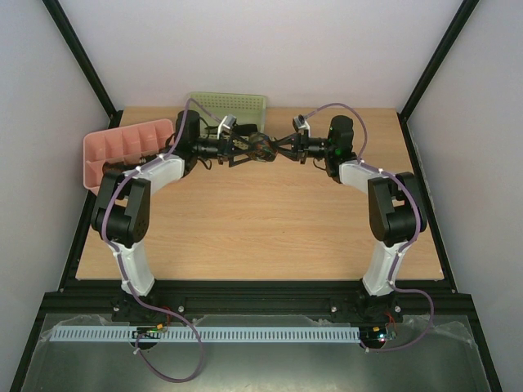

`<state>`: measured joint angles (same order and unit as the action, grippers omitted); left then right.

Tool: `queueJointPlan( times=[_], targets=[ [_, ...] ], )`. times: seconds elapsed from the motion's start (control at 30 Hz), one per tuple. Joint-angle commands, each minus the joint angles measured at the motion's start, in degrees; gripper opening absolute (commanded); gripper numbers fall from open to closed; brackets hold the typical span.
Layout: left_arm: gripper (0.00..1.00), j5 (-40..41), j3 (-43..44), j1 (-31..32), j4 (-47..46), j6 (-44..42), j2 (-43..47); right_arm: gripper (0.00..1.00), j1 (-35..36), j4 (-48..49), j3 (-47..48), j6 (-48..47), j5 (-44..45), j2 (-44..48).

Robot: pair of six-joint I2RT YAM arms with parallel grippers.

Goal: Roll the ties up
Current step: Pass from the right arm to the left

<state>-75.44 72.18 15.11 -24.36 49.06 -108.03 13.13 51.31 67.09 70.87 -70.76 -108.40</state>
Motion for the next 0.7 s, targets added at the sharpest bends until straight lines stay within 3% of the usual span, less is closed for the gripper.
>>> queueJointPlan(
  times=[0.0,0.27,0.67],
  targets=[
    [1.00,-0.4,3.3,0.3,4.1,-1.3,-1.2,0.01,0.8,3.0,0.3,-0.2,-1.3,2.5],
    [0.99,-0.2,5.8,2.2,6.7,-4.3,-1.9,0.01,2.1,-14.5,2.3,-14.8,1.0,3.9],
    [1.00,1.5,7.8,2.9,9.4,-5.8,-3.6,0.01,2.8,-13.6,1.9,-13.6,1.2,4.3]
  ],
)
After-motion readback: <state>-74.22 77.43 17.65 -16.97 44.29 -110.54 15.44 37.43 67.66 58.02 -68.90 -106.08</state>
